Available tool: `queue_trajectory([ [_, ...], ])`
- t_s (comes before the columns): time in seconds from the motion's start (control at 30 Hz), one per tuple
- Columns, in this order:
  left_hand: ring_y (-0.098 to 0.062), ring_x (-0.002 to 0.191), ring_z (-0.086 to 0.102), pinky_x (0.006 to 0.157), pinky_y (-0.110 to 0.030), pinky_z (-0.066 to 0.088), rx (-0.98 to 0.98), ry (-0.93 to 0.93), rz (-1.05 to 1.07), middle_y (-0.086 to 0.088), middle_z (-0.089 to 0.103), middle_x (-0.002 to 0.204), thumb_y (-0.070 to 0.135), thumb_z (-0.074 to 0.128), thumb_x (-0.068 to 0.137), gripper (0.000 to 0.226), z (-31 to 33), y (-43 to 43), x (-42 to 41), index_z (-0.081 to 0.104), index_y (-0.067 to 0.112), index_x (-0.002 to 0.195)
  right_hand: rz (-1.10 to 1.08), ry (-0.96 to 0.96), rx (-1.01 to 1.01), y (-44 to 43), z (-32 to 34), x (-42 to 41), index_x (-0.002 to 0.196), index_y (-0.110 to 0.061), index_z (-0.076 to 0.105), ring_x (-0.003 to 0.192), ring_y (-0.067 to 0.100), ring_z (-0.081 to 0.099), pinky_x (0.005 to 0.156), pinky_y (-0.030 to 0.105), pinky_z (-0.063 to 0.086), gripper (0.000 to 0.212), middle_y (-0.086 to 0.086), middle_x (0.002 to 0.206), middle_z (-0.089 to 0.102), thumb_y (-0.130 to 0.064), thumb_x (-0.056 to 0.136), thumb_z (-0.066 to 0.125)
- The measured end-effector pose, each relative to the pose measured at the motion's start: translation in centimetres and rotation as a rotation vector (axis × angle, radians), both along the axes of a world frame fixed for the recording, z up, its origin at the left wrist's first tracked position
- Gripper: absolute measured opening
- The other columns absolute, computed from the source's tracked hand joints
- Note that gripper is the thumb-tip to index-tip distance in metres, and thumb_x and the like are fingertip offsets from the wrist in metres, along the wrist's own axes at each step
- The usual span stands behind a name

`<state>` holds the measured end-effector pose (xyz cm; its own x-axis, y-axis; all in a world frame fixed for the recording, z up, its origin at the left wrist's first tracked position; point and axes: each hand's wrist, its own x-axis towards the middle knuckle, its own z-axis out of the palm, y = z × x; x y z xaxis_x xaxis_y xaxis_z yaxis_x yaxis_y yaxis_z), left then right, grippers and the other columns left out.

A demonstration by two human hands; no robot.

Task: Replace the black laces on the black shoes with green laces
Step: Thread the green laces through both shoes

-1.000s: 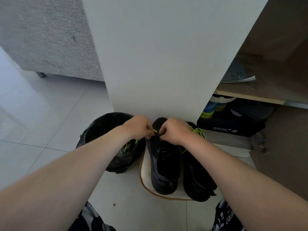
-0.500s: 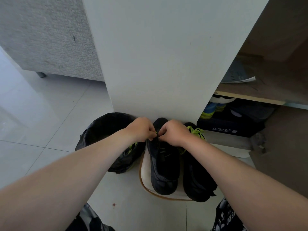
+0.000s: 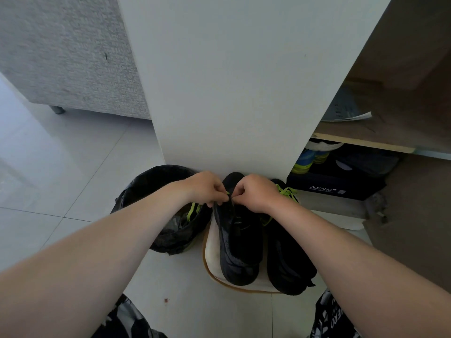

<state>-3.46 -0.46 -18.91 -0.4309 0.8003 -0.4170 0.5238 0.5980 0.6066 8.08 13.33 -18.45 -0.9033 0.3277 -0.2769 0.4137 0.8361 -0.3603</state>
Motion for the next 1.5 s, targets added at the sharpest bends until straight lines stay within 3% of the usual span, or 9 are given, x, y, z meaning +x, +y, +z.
queue_trajectory([
  [0.13,0.005,0.054,0.057,0.059,-0.014,0.046,0.004,0.154,-0.043,0.004,0.073,0.083,0.022,0.067,0.089,0.009,0.1,0.0,0.2,0.074,0.018,0.094,0.032,-0.024,0.049,-0.2,0.1,-0.1,0.081,-0.035,0.071,0.096,0.018,0.065,0.071,0.027,0.048,0.010,-0.012,0.101,0.072,-0.028,0.084,0.064],
  [0.23,-0.011,0.085,0.062,0.074,-0.028,0.049,-0.022,0.360,-0.106,0.006,0.068,0.096,0.035,0.061,0.085,0.015,0.0,0.6,1.1,0.066,0.027,0.097,0.063,-0.046,0.079,-0.4,0.3,-0.3,0.086,-0.035,0.066,0.102,0.022,0.063,0.073,0.027,0.043,0.014,-0.007,0.109,0.069,-0.023,0.085,0.059],
  [0.57,-0.017,0.097,0.055,0.084,-0.037,0.037,-0.135,0.290,-0.032,0.008,0.059,0.109,0.077,0.058,0.070,0.070,0.4,1.3,2.1,0.047,0.032,0.121,0.082,-0.081,0.047,0.7,1.1,0.4,0.087,-0.037,0.066,0.103,0.018,0.062,0.074,0.028,0.043,0.012,-0.010,0.113,0.068,-0.026,0.090,0.064],
  [0.77,-0.028,0.126,0.041,0.100,-0.044,0.034,-0.178,0.328,-0.001,-0.004,0.048,0.130,0.058,0.064,0.069,0.065,0.5,2.2,3.8,0.042,0.031,0.125,0.054,-0.068,-0.007,0.6,1.1,0.4,0.086,-0.033,0.073,0.096,0.016,0.065,0.074,0.028,0.050,0.008,-0.012,0.104,0.072,-0.026,0.086,0.069],
  [0.87,-0.027,0.118,0.041,0.096,-0.040,0.039,-0.182,0.299,0.050,-0.006,0.046,0.122,0.046,0.068,0.074,0.049,1.4,2.0,3.3,0.044,0.028,0.114,0.065,-0.075,0.004,0.7,1.3,0.2,0.083,-0.029,0.071,0.095,0.018,0.064,0.077,0.031,0.054,0.005,-0.008,0.101,0.071,-0.025,0.084,0.071],
  [1.0,-0.020,0.067,0.061,0.058,-0.025,0.047,-0.271,0.050,0.127,-0.006,0.067,0.082,0.029,0.066,0.082,0.020,1.9,1.6,2.9,0.058,0.014,0.093,0.037,-0.069,-0.030,1.9,1.5,0.3,0.076,-0.027,0.065,0.091,0.018,0.061,0.075,0.029,0.049,0.014,-0.005,0.091,0.067,-0.022,0.083,0.075],
  [1.27,-0.025,0.072,0.075,0.069,-0.031,0.062,-0.281,-0.324,0.279,-0.019,0.074,0.078,0.016,0.060,0.095,0.026,2.2,1.1,2.6,0.066,-0.007,0.106,-0.371,0.258,-0.321,2.6,1.6,0.8,0.081,-0.017,0.056,0.082,0.017,0.057,0.065,0.030,0.043,0.015,-0.002,0.086,0.061,-0.012,0.094,0.058],
  [1.4,-0.023,0.066,0.073,0.069,-0.030,0.062,-0.303,-0.314,0.241,-0.019,0.074,0.078,0.017,0.054,0.095,0.031,2.3,1.4,3.3,0.068,-0.010,0.100,-0.583,0.415,-0.924,0.3,1.6,0.3,0.085,-0.016,0.043,0.088,0.028,0.069,0.085,0.040,0.052,0.022,0.013,0.093,0.068,-0.005,0.104,0.041],
  [1.5,-0.024,0.067,0.073,0.064,-0.028,0.060,-0.352,-0.291,0.243,-0.019,0.074,0.079,0.015,0.053,0.094,0.029,2.5,1.3,3.3,0.067,-0.010,0.100,-0.724,0.443,-1.310,0.1,2.8,0.2,0.087,-0.015,0.038,0.055,0.019,0.049,0.059,0.035,0.056,0.023,0.008,0.070,0.049,-0.005,0.107,0.031],
])
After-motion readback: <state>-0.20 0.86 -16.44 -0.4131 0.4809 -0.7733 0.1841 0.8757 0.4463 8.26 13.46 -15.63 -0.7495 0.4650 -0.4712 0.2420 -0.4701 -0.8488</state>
